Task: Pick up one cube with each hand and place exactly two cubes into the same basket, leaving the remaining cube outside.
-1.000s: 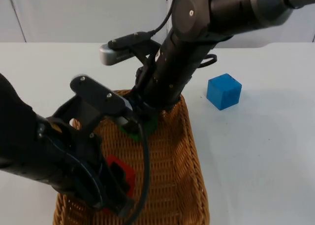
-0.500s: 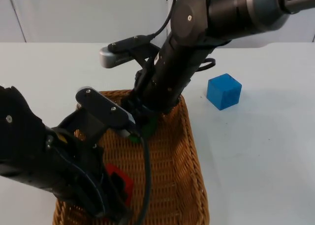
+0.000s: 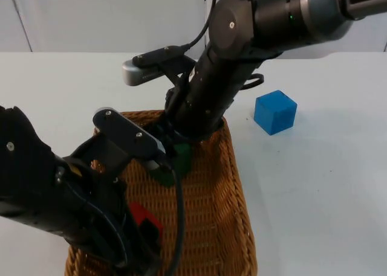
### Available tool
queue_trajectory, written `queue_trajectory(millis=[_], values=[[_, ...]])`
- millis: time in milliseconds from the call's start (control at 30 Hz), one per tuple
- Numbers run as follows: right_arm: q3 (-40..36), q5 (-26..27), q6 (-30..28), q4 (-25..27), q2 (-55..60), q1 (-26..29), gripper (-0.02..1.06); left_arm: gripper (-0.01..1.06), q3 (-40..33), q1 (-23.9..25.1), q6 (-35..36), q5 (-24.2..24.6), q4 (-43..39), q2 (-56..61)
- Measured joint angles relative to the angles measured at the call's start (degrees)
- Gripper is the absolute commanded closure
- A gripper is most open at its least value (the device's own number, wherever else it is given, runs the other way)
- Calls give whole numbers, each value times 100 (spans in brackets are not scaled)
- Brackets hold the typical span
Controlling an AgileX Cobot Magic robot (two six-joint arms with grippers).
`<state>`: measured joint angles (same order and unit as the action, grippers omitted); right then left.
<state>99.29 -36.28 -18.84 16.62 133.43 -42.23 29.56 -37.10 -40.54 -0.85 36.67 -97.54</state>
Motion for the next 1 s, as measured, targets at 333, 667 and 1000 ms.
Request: queue_trajectory(millis=[333,667,1000], values=[[0,0,0,-10,-739,0,31,16,-13,0,0,23,0,678],[21,-187,0,-263,-2107,0,31,16,-13,0,0,337,-2,2484],[21,-633,106,-297,-2654,0,31,16,-13,0,0,500,-2,4116]])
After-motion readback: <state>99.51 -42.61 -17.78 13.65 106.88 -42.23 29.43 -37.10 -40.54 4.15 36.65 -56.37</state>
